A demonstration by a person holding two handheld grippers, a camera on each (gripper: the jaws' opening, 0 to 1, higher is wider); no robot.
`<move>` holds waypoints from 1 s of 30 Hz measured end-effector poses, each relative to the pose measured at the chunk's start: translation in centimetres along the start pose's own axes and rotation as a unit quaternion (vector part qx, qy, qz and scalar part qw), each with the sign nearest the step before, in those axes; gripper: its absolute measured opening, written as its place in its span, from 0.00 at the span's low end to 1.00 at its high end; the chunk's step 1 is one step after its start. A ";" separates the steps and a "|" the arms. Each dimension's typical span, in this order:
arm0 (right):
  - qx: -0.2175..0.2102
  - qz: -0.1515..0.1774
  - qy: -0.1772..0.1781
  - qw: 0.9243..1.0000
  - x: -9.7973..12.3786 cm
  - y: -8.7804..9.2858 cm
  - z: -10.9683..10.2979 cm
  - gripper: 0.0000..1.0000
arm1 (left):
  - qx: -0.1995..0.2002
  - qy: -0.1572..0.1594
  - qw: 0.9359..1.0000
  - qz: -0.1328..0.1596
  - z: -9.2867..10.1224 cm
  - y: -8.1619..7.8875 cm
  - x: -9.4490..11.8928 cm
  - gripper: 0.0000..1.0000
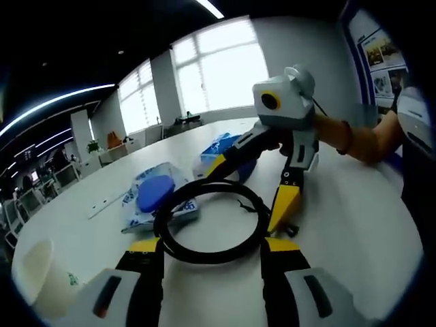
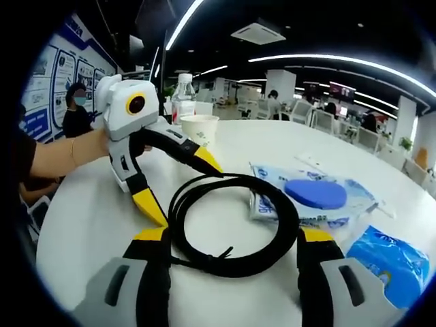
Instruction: Arrange the tabletop items into an orderly group along one side of the table until the central work area is clear of visible clutter.
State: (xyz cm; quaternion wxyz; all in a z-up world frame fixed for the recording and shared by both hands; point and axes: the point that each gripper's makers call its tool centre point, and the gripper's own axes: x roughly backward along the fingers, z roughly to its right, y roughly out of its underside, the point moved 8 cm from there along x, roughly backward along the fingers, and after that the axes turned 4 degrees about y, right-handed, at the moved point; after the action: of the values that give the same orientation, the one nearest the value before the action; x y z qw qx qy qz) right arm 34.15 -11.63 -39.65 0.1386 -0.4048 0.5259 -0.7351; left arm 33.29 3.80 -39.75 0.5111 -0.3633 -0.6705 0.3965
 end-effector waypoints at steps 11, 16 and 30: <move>0.014 0.005 0.011 1.000 2.4 -1.4 -0.6 0.73 | -0.006 0.005 1.000 0.011 0.9 -2.0 0.6 0.56; 0.009 0.001 0.011 1.000 2.9 -1.6 -1.0 0.73 | -0.010 0.006 1.000 0.009 1.2 -2.5 0.9 0.56; -0.003 -0.009 0.013 1.000 3.7 -1.4 -1.7 0.71 | -0.005 0.010 1.000 0.005 1.7 -2.8 1.0 0.56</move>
State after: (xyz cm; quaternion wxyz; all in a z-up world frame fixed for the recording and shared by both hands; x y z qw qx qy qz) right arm 30.83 -12.24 -36.92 0.1242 -0.3999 0.5262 -0.7401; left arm 31.16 3.24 -37.09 0.5142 -0.3734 -0.6655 0.3916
